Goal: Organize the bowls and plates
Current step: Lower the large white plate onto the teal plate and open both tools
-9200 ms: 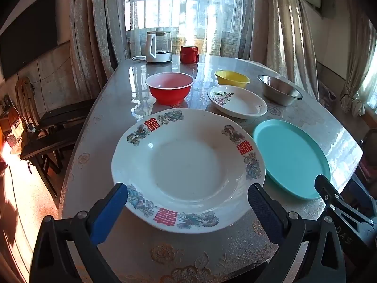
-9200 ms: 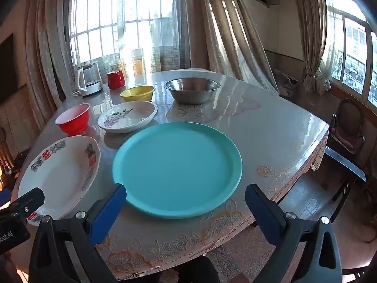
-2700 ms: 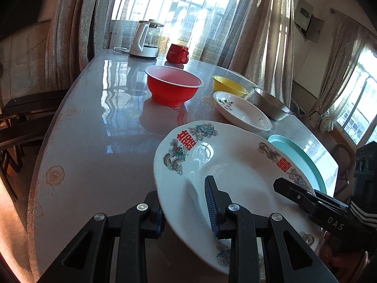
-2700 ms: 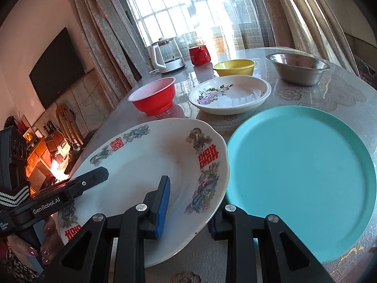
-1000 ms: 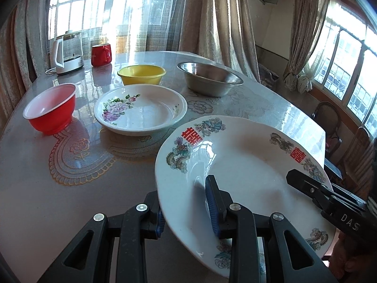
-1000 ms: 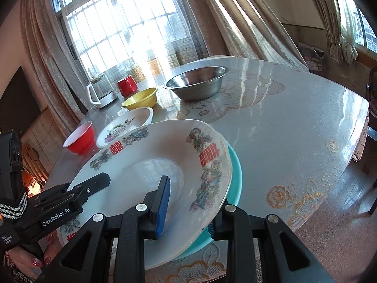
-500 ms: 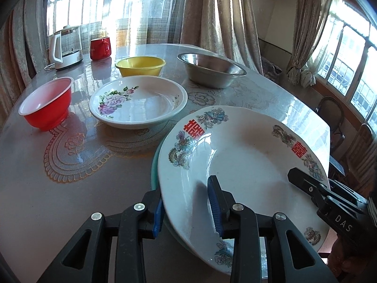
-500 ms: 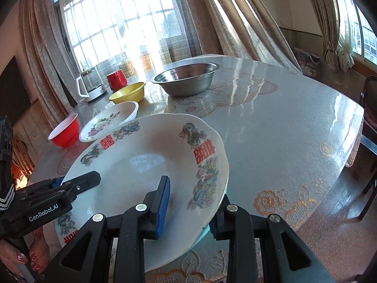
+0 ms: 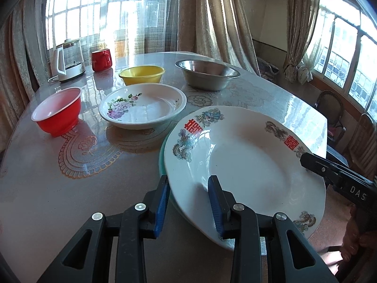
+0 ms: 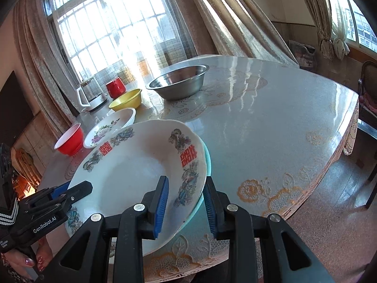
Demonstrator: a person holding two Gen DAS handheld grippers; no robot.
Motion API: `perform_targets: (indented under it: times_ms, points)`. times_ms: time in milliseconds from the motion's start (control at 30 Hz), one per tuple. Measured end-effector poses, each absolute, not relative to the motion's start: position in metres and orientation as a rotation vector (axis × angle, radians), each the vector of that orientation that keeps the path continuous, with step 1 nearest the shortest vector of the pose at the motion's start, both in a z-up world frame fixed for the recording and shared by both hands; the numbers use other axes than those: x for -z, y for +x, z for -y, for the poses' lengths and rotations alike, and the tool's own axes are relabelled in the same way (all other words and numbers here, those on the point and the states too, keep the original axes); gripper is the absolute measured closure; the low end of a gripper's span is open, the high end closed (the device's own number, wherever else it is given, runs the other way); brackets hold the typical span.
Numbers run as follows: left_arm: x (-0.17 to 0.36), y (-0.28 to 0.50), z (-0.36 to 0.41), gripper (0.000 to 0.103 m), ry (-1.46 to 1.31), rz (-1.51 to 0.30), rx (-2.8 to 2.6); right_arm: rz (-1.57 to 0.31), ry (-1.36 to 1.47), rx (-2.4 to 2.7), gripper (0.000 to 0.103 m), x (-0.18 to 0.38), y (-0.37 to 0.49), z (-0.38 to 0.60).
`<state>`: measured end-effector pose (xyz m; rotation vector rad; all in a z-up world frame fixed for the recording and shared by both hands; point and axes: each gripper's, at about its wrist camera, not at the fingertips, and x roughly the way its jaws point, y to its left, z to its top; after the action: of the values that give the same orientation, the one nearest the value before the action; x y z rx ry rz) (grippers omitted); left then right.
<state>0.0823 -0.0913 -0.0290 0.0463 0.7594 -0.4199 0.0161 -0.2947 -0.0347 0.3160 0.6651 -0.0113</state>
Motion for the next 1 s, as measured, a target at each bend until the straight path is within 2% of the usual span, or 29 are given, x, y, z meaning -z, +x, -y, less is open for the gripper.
perform_targets:
  times_ms: [100,267,567,667,733,767,800,867,967,1000]
  points:
    - [0.027,0.079,0.089,0.071,0.034,-0.761,0.419,-0.651,0.287,0.009,0.073,0.029,0.013,0.294]
    - [0.027,0.076,0.095,0.072,0.073,-0.738,0.395,-0.656,0.272,0.035,0.085,0.032,0.015,0.296]
    - [0.027,0.087,0.097,0.071,0.073,-0.748,0.388,-0.646,0.259,0.058,0.085,0.033,0.02,0.295]
    - [0.023,0.088,0.093,0.07,0.053,-0.771,0.393,-0.664,0.274,0.055,0.082,0.033,0.021,0.294]
    - [0.016,0.086,0.088,0.054,0.026,-0.761,0.395,-0.66,0.283,0.05,0.076,0.03,0.019,0.293]
    - [0.012,0.084,0.084,0.04,0.011,-0.75,0.39,-0.65,0.276,0.057,0.073,0.027,0.018,0.292]
    - [0.008,0.083,0.079,0.033,-0.003,-0.734,0.382,-0.639,0.262,0.072,0.072,0.024,0.016,0.291]
    - [0.001,0.082,0.07,0.032,-0.025,-0.711,0.368,-0.617,0.235,0.09,0.07,0.016,0.015,0.29]
    - [-0.006,0.088,0.057,0.02,-0.045,-0.707,0.318,-0.603,0.237,0.089,0.069,0.008,0.016,0.291]
    - [-0.007,0.09,0.052,0.02,-0.056,-0.707,0.299,-0.602,0.241,0.086,0.068,0.006,0.017,0.291]
